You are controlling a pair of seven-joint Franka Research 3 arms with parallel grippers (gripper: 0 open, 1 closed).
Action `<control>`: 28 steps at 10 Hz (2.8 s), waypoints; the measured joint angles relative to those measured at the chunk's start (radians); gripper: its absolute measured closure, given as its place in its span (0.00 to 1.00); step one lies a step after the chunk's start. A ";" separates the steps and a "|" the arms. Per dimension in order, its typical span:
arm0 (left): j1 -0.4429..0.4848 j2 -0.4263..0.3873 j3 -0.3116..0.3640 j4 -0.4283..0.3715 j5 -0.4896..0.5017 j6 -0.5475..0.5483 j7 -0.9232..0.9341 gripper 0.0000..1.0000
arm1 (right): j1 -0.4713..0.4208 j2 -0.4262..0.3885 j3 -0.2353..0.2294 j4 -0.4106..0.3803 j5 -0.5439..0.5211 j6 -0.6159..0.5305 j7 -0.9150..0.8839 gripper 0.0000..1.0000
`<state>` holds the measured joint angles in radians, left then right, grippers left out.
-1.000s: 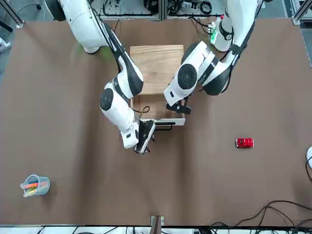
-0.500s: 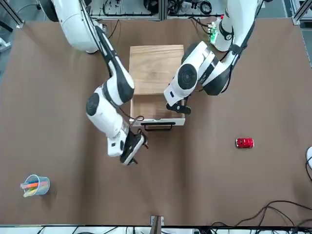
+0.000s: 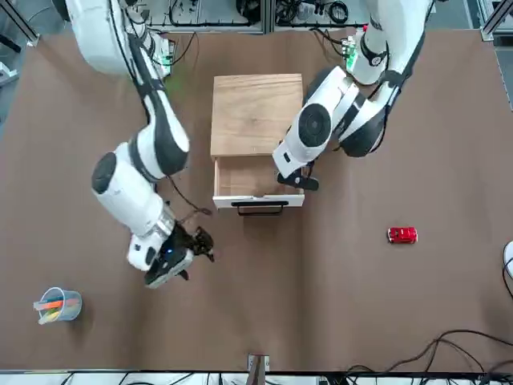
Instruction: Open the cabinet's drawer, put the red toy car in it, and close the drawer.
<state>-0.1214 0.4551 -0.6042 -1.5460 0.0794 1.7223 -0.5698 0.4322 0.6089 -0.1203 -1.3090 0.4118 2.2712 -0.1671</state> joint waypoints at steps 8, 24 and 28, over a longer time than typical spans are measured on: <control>0.045 -0.142 0.476 -0.001 -0.016 -0.058 0.066 0.00 | -0.153 -0.201 -0.220 0.015 -0.150 -0.579 0.024 0.00; 0.079 -0.008 0.741 -0.432 -0.272 0.683 -0.511 0.00 | -0.412 -0.377 0.163 -0.061 -0.374 -0.761 0.107 0.01; 0.083 0.060 0.748 -0.385 -0.319 0.686 -0.534 0.00 | -0.345 -0.376 0.167 -0.080 -0.336 -0.764 0.138 0.01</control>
<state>-0.0381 0.5148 0.1442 -1.9305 -0.2397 2.4080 -1.1042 0.0869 0.2332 0.0468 -1.3891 0.0759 1.5070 -0.0291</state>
